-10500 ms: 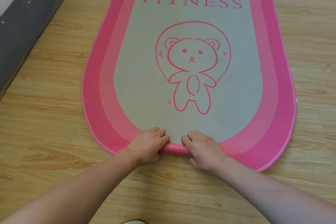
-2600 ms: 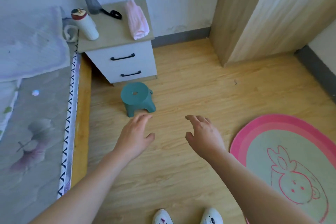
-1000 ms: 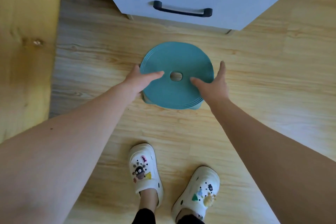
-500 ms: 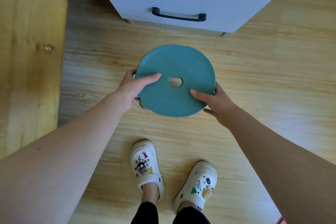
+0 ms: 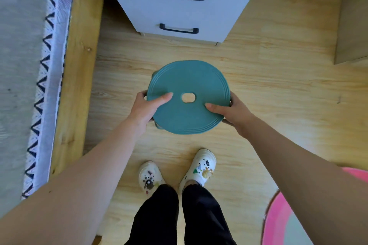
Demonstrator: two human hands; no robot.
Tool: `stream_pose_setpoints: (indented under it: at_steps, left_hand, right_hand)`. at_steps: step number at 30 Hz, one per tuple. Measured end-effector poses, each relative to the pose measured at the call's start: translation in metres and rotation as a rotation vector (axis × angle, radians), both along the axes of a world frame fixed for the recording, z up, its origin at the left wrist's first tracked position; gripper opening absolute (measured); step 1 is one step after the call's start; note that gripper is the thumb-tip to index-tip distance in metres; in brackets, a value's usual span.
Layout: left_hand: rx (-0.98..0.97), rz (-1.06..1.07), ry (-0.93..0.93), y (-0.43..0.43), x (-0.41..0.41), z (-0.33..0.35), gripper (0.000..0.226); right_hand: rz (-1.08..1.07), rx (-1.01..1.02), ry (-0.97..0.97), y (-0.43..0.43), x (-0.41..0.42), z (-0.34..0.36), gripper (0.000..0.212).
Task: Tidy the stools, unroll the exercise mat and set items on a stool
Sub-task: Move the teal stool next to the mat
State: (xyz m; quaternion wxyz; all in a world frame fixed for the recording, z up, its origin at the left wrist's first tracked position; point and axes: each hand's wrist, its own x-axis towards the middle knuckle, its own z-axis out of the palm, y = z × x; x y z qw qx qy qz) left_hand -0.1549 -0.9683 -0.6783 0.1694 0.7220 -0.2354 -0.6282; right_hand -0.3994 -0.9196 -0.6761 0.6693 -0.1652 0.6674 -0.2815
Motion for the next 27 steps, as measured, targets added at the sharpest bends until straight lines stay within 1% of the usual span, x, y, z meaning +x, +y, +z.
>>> stream_pose_setpoints:
  at_steps: [5, 11, 16, 21, 27]
  left_hand:
    - [0.006, -0.012, 0.017, 0.049, -0.002, 0.017, 0.084]
    - [-0.027, -0.128, 0.056, 0.116, 0.007, 0.029, 0.084]
    - [-0.028, -0.218, 0.036, 0.195, 0.039, 0.054, 0.093]
    - [0.021, -0.234, 0.017, 0.266, 0.059, 0.056, 0.092]
    - [0.062, -0.24, 0.037, 0.344, 0.059, 0.017, 0.07]
  right_hand:
    - [-0.044, -0.017, 0.009, 0.06, -0.001, 0.015, 0.081]
    - [-0.114, -0.046, 0.037, 0.153, 0.016, 0.023, 0.078]
    - [-0.158, -0.018, 0.017, 0.241, 0.052, 0.049, 0.073]
    - [-0.17, 0.035, 0.041, 0.315, 0.076, 0.06, 0.08]
    - [-0.207, 0.096, 0.039, 0.393, 0.083, 0.033, 0.076]
